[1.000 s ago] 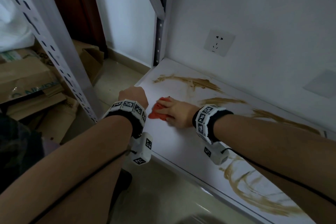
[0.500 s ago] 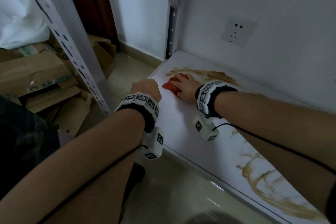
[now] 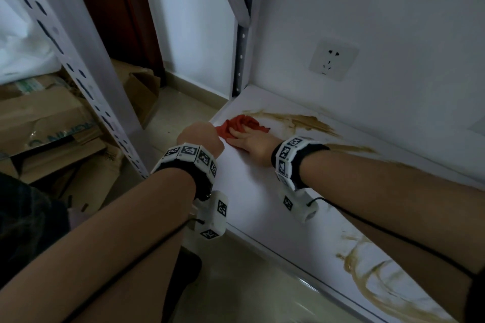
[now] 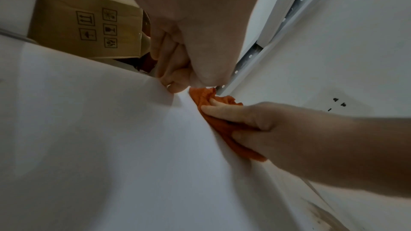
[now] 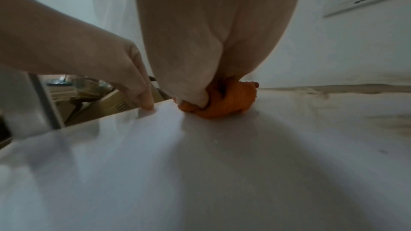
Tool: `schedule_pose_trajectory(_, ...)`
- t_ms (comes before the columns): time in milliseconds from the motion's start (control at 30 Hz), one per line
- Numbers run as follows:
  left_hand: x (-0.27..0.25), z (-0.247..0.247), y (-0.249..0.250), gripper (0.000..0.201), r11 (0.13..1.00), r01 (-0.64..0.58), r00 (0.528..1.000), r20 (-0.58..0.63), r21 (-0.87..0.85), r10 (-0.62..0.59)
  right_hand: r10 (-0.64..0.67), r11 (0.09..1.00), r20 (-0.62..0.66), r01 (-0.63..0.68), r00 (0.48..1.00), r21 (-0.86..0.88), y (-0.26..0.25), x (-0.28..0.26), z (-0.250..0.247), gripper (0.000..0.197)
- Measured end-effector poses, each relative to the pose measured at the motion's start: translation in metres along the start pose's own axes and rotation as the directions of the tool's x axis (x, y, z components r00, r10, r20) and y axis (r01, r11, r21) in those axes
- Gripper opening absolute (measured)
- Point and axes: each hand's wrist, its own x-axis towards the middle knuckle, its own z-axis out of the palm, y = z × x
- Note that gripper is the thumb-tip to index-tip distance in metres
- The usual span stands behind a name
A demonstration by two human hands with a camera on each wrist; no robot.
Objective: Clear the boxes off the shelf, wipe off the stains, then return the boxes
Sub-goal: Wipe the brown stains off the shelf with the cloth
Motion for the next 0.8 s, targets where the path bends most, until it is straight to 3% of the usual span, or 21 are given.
schedule_pose_trajectory(300,0.006,0.001,0.004,0.027,0.998,-0.052,0.998,-0.022,0.046,0.053,0.073,0.995,-0.045,-0.076,0.996,-0.065,0.026,0.037,-0.016,0.059)
schedule_pose_trajectory(500,0.006,-0.001,0.01,0.023,0.999,-0.04,0.999,-0.003,0.005,0.04,0.238,0.971,-0.037,-0.239,0.97,-0.017,0.066,-0.017,-0.01,0.065)
schedule_pose_trajectory(600,0.008,-0.005,0.012,0.023,1.0,-0.029,1.0,-0.004,0.006,0.029,0.169,0.985,-0.097,-0.173,0.981,-0.027,0.057,-0.024,0.001,0.065)
schedule_pose_trajectory(700,0.007,-0.008,0.012,0.021,0.999,-0.02,1.0,-0.013,0.042,0.021,0.018,0.995,-0.106,-0.008,0.994,0.1,0.035,-0.003,0.014,0.062)
schedule_pose_trajectory(800,0.007,-0.006,0.012,0.02,0.999,-0.023,0.999,-0.022,0.046,0.024,-0.052,0.993,-0.095,0.061,0.994,0.1,0.021,0.024,0.011,0.061)
